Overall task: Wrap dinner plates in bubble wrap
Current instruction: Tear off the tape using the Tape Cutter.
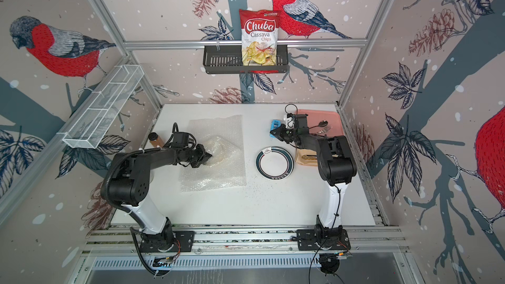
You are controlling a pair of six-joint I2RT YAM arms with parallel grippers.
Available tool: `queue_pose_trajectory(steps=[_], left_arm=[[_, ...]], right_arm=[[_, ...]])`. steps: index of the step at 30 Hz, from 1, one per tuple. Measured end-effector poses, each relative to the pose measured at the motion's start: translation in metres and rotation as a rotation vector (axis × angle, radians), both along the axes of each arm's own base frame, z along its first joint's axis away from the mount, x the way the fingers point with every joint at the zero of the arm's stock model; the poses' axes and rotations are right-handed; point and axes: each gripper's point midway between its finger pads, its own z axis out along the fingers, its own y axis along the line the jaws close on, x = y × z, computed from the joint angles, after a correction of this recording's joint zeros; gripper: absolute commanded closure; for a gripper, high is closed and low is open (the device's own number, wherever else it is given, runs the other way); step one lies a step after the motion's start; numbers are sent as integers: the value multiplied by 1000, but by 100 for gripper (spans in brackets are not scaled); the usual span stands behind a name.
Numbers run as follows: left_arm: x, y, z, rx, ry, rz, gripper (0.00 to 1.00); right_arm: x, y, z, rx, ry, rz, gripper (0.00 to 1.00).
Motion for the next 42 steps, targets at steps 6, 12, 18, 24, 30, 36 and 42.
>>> queue_pose_trajectory(steps=[6, 12, 18, 24, 30, 36, 42], left_arm=[[-1, 2, 1, 0, -10, 4, 100], [-3, 3, 1, 0, -12, 8, 100], [-3, 3, 0, -3, -13, 8, 100], [-2, 3, 0, -11, -14, 6, 100], [-2, 3, 0, -13, -6, 5, 100], [-1, 4, 1, -15, -2, 8, 100], [-1, 4, 1, -15, -1, 9, 100]], right_arm=[[-11, 5, 2, -29, 27, 7, 99], [-18, 0, -26, -61, 97, -2, 99], [-12, -9, -55, -117, 175, -41, 100], [-6, -17, -67, -208, 209, -80, 100], [-10, -26, -72, -278, 217, -125, 100], [-21, -43, -78, -313, 217, -175, 100], [-25, -49, -80, -316, 217, -213, 100]])
